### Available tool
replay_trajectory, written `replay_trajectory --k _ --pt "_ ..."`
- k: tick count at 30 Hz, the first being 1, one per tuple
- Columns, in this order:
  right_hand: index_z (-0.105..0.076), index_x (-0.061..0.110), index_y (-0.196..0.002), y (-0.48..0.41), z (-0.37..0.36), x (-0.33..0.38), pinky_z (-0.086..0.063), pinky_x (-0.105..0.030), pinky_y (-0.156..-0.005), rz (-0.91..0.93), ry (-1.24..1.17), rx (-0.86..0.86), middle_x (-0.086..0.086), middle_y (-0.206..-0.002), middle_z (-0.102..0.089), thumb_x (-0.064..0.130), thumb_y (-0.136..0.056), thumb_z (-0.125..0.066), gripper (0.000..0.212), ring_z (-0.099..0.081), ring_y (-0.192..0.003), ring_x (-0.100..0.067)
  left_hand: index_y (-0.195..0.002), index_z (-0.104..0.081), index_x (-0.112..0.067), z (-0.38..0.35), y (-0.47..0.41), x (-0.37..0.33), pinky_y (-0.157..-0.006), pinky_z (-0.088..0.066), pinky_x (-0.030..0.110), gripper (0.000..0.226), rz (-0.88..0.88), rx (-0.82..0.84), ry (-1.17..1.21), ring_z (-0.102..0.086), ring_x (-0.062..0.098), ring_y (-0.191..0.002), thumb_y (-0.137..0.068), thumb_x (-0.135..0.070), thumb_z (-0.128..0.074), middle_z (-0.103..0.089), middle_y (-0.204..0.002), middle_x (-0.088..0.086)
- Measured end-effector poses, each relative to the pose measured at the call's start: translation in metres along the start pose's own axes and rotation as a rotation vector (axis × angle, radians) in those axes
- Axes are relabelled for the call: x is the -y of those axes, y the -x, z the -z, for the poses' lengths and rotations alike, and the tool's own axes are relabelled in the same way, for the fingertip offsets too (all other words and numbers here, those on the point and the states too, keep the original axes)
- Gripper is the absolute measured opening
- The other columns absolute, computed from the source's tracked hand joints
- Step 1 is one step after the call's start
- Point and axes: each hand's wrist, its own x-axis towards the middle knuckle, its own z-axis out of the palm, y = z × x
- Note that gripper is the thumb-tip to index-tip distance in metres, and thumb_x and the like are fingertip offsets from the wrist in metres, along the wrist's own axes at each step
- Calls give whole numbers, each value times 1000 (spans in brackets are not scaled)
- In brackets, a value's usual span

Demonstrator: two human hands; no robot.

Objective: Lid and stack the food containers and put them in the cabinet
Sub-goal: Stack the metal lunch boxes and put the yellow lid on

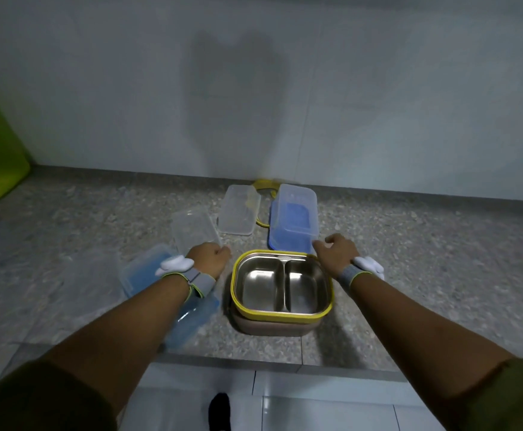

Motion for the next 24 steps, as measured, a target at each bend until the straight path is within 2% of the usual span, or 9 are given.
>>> replay_trajectory --k 4,6,8,9,12,15,17,21,24 --pt "-47 19 -140 -38 -12 34 -48 -45 -99 -4 164 -3 -15 -141 -43 57 -81 -60 72 -56 -119 -38 -59 -42 -13 3 -52 6 -64 -30 29 41 -13 -24 -42 -54 31 -77 -95 -32 -49 -50 -68 9" --pt "-38 23 -145 -55 -21 47 -46 -50 -102 -34 225 22 -14 -147 -34 65 -76 -60 84 -51 -125 -39 -60 -36 -19 1 -72 9 -63 -29 28 37 -25 -24 -65 -52 28 -76 -92 -29 -53 -45 -64 1" --pt "-30 27 -149 -82 -38 59 -44 -52 -104 -77 259 57 -13 -151 -27 78 -65 -57 102 -47 -130 -41 -70 -47 -20 1 -102 9 -66 -35 29 23 -57 -4 -76 -59 33 -84 -88 -30 -57 -56 -79 5" --pt "-27 28 -150 -93 -47 64 -43 -52 -104 -103 263 77 -13 -151 -25 82 -61 -56 109 -45 -131 -42 -83 -55 -18 -1 -117 8 -71 -41 30 16 -64 1 -98 -61 36 -90 -86 -32 -59 -60 -93 10" --pt "-18 22 -154 -107 -60 78 -40 -50 -106 -167 282 102 -15 -153 -20 86 -57 -61 123 -39 -134 -43 -115 -56 -16 -11 -152 4 -89 -49 41 45 -64 -14 -154 -58 40 -102 -80 -44 -63 -54 -118 18" --pt "-13 24 -151 -110 -70 83 -43 -51 -99 -226 301 52 -15 -149 -23 87 -50 -64 130 -41 -131 -42 -125 -48 -17 -25 -175 -6 -99 -43 45 71 7 -35 -182 -50 41 -114 -70 -57 -67 -46 -128 18" --pt "-16 23 -148 -114 -75 81 -44 -50 -95 -243 300 22 -15 -142 -30 84 -49 -67 127 -44 -126 -41 -133 -39 -16 -37 -186 -15 -104 -37 47 87 46 -21 -205 -43 41 -123 -66 -64 -68 -38 -137 18" --pt "-20 21 -146 -113 -62 76 -43 -50 -95 -240 289 -25 -15 -140 -35 81 -55 -64 118 -45 -125 -40 -141 -17 -21 -60 -199 -15 -104 -37 54 111 6 -58 -262 -35 45 -128 -56 -74 -65 -23 -145 21" --pt "-22 24 -143 -115 -38 69 -43 -51 -95 -261 269 -118 -14 -138 -36 79 -55 -65 113 -45 -125 -40 -140 -17 -21 -64 -207 -6 -97 -43 55 107 40 -119 -280 -44 45 -118 -57 -68 -66 -31 -138 22"
